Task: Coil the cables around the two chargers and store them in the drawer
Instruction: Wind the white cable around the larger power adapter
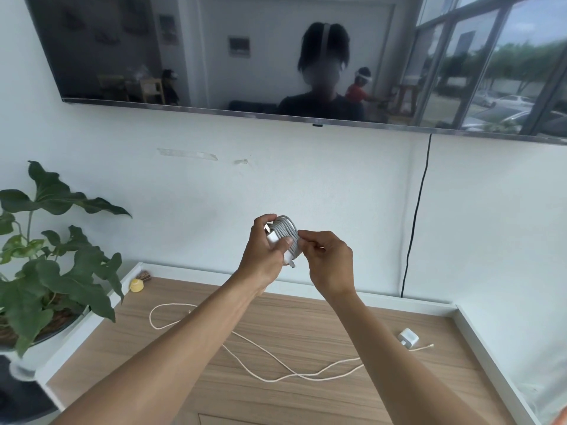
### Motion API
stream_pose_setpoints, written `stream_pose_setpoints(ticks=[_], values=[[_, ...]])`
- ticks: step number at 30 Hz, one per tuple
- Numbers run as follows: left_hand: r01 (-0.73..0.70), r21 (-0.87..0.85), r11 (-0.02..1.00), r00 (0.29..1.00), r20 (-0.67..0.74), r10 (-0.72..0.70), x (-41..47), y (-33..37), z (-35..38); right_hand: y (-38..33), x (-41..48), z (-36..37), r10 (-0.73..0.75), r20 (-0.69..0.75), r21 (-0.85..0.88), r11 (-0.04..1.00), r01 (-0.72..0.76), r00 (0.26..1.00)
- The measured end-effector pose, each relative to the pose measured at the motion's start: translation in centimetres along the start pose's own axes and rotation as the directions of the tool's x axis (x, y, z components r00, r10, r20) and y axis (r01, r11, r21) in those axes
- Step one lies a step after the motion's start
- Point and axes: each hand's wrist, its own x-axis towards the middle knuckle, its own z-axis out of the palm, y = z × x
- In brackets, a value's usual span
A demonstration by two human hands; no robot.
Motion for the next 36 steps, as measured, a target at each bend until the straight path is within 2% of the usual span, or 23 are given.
stream_pose_setpoints(ticks=[8,10,13,15,18,24,28,30,33,36], values=[[-0.024,0.024,0.999,0.999,0.025,0.023,-0.1,0.4,0.3,-0.6,0.5,0.1,0.058,-0.003,0.032,0.998,-0.058,0.998],[-0.013,0.017,1.000,0.999,0.030,0.013,-0.2,0.4,0.4,-0.8,0.6,0.2,0.047,0.007,-0.015,0.999,-0.047,0.999],[0.035,-0.017,0.999,0.999,0.014,-0.035,-0.1,-0.2,0.5,-0.3,0.6,0.3,-0.006,0.006,-0.177,0.984,0.007,1.000],[0.053,-0.032,0.998,0.999,0.004,-0.053,0.0,-0.5,0.5,0.3,0.6,0.2,-0.033,0.008,-0.201,0.979,0.034,0.999],[0.066,-0.045,0.997,0.998,-0.009,-0.066,0.0,-0.4,0.3,0.7,0.4,0.3,-0.052,0.065,-0.151,0.987,0.061,0.997],[0.102,-0.094,0.990,0.995,0.013,-0.102,-0.4,-1.0,0.2,1.2,0.5,0.4,0.042,0.173,-0.074,0.997,-0.030,0.984],[0.179,-0.207,0.962,0.982,-0.020,-0.187,-0.6,-1.4,0.0,2.2,0.0,0.5,0.101,0.367,-0.057,0.995,-0.086,0.925],[0.214,-0.268,0.939,0.972,-0.036,-0.232,-0.5,-1.5,-0.3,2.5,-0.8,1.1,0.066,0.429,-0.054,0.997,-0.047,0.901],[0.258,-0.335,0.906,0.963,0.009,-0.270,-0.8,-1.9,-0.4,3.1,-1.1,1.4,0.013,0.364,-0.095,0.995,0.023,0.931],[0.286,-0.376,0.881,0.956,0.055,-0.287,-1.0,-2.5,-0.6,2.7,-0.9,1.1,0.008,0.328,-0.090,0.996,0.023,0.945]])
